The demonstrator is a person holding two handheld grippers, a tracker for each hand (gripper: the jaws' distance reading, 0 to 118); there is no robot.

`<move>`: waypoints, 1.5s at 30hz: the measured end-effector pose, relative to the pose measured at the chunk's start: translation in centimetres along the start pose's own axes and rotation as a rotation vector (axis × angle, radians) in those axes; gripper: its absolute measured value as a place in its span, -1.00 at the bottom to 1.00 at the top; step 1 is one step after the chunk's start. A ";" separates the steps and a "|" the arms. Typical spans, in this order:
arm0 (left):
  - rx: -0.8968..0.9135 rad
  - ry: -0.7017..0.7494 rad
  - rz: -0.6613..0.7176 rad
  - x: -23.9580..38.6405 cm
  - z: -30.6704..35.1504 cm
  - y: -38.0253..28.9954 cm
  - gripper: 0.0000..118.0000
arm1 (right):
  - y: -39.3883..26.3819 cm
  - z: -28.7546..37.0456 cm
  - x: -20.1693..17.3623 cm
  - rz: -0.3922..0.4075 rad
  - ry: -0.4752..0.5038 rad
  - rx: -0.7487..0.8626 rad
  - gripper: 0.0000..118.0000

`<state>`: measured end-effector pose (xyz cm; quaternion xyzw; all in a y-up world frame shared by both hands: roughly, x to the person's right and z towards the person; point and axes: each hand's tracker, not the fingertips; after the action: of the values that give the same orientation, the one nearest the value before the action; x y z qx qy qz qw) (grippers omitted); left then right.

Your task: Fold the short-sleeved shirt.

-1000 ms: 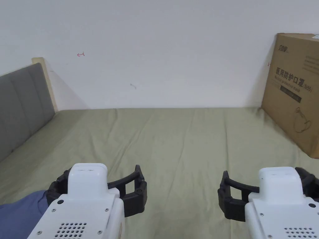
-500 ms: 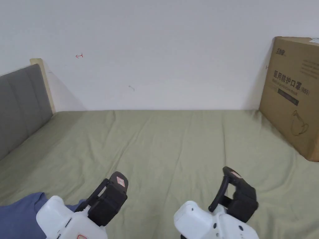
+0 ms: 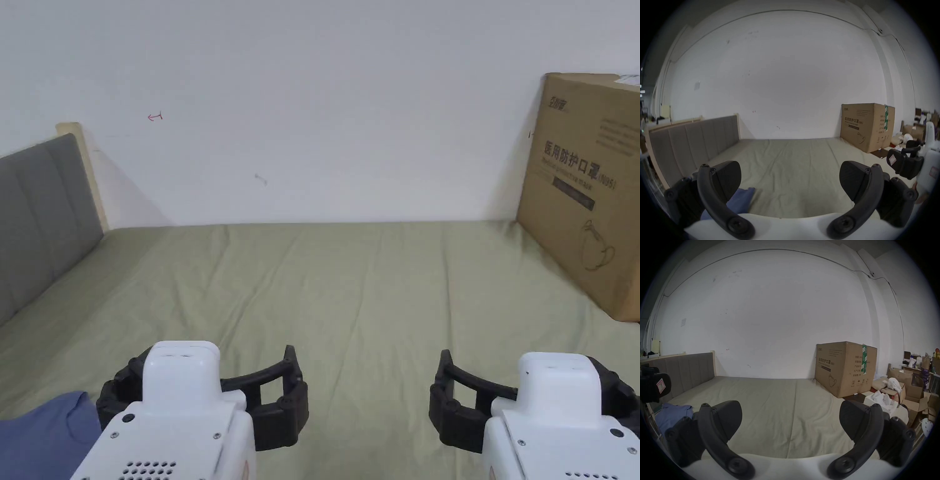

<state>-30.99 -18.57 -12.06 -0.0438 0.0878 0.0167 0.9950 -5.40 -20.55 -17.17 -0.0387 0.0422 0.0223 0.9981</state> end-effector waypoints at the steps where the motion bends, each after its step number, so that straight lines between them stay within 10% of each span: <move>1: -0.001 -0.011 0.009 -0.2 0.0 0.1 1.00 | 0.3 0.1 -0.4 0.015 -0.009 -0.007 0.99; 5: 0.032 -0.008 -0.008 0.0 0.7 0.7 0.84 | 0.6 0.7 -0.5 0.008 0.029 0.016 0.89; 6: 0.054 0.001 -0.027 0.2 0.8 0.8 0.56 | 0.6 0.8 -0.8 0.024 0.015 0.013 0.65; 8: 0.052 0.032 -0.035 0.1 0.6 0.8 -0.72 | 0.4 0.6 -1.3 0.071 -0.024 0.013 -0.67; 9: 0.050 0.027 -0.035 0.0 0.6 0.8 -0.95 | 0.3 0.5 -1.2 0.063 -0.012 0.007 -0.82; 23: 0.033 0.013 -0.039 -1.4 0.8 1.3 -1.00 | 0.7 0.0 -2.3 0.035 0.081 -0.038 -1.00; 37: 0.026 0.499 -0.050 -12.0 9.3 3.4 -1.00 | 1.8 1.1 -16.5 0.019 0.628 -0.065 -1.00; 45: -0.040 0.579 -0.041 -15.0 9.5 2.1 -1.00 | 1.5 2.7 -19.9 0.052 0.700 -0.093 -1.00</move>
<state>-44.18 -15.97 -0.23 -0.0681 0.3667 -0.0149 0.9277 -25.03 -19.62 -12.88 -0.0884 0.3815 0.0350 0.9194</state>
